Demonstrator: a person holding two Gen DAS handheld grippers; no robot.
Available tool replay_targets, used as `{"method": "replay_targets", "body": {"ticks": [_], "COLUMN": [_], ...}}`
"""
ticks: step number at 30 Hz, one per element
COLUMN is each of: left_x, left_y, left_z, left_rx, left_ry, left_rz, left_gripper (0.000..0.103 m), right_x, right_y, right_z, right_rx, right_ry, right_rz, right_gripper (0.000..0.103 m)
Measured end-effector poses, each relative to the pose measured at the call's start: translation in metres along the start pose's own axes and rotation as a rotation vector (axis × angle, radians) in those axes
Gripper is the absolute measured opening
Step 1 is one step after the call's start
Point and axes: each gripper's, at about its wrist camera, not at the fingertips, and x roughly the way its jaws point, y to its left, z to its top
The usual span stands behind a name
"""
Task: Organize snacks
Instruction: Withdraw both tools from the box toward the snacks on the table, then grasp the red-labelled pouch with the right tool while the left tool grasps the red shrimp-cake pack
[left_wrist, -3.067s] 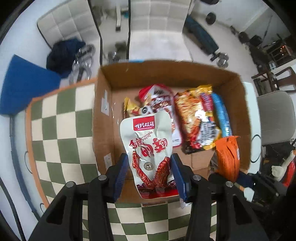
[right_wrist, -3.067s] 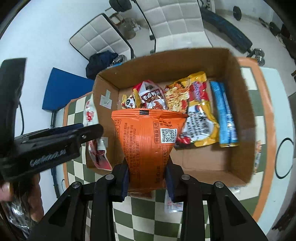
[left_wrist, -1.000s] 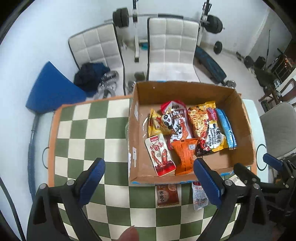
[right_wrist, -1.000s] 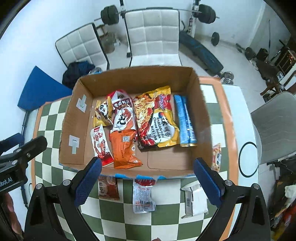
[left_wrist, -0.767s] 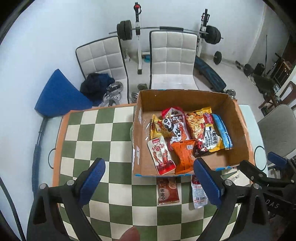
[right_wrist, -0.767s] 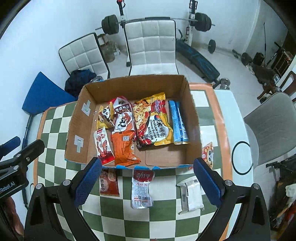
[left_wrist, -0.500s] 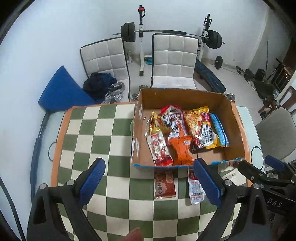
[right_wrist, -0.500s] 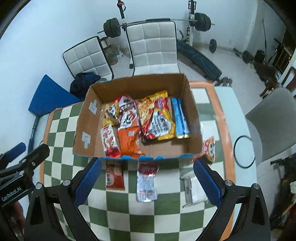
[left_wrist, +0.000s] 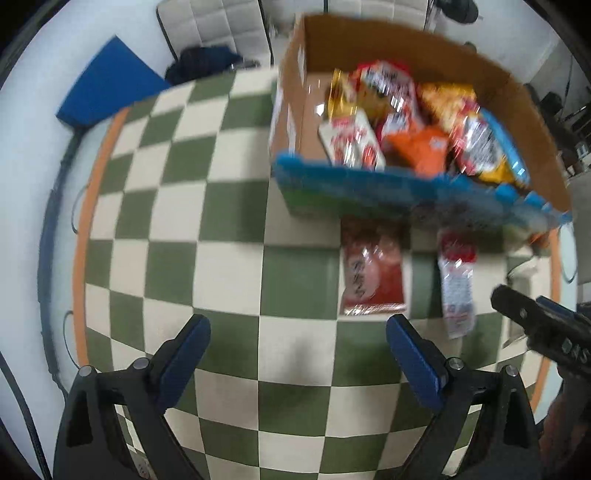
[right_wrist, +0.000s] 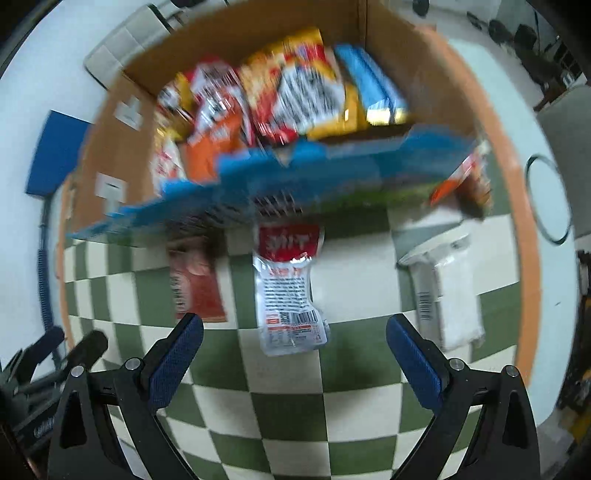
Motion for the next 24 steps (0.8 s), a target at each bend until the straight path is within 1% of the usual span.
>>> {"method": "replay_targets", "body": {"ticks": [3,4,6,8,10,12,14,15,16,17,18,19,24], "left_x": [0.019,0.023,0.033,0.039,0.043,0.048,0.051,0.053,0.054,0.056,0.058,0.061,0.076], "left_y": [0.000,0.002,0.001,0.001,-0.002,-0.005,-0.010,-0.014,-0.016,-0.020,-0.024,-0.028,-0.048], "left_z": [-0.003,-0.002,-0.002,0.001,0.004,0.008,0.012,0.014,0.017,0.019,0.021,0.023,0.031], "left_rx": [0.004,0.005,0.007,0.009,0.012,0.010,0.012,0.014,0.015,0.017,0.021,0.023,0.029], "left_ry": [0.034,0.042,0.062,0.071,0.075,0.082,0.087,0.090,0.091,0.093,0.097,0.103,0.135], "left_rz": [0.011,0.014,0.019,0.018,0.015,0.005,-0.004,-0.013,-0.019,-0.021,-0.027,-0.031,-0.056], "left_gripper": [0.097,0.096,0.093,0.092,0.092,0.092,0.092,0.092,0.092,0.092,0.092,0.092,0.092], "right_x": [0.032,0.041,0.054,0.065,0.075,0.081,0.081,0.081,0.081,0.080,0.078,0.077,0.074], "right_y": [-0.001,-0.001,0.000,0.001,0.001,0.002,0.007,0.009,0.012,0.013,0.014,0.014,-0.006], "right_z": [0.001,0.001,0.002,0.003,0.004,0.007,0.007,0.007,0.006,0.005,0.003,0.002,-0.012], "right_rx": [0.011,0.012,0.013,0.011,0.016,0.019,-0.001,-0.015,-0.025,-0.038,-0.044,-0.047,-0.008], "right_ry": [0.036,0.044,0.049,0.052,0.058,0.061,0.040,0.038,0.035,0.029,0.029,0.032,0.066], "right_rz": [-0.016,-0.023,-0.031,-0.043,-0.052,-0.063,-0.088,-0.100,-0.108,-0.117,-0.110,-0.118,-0.102], "right_gripper": [0.101,0.101,0.099,0.098,0.091,0.087,0.082,0.077,0.067,0.063,0.052,0.050,0.050]}}
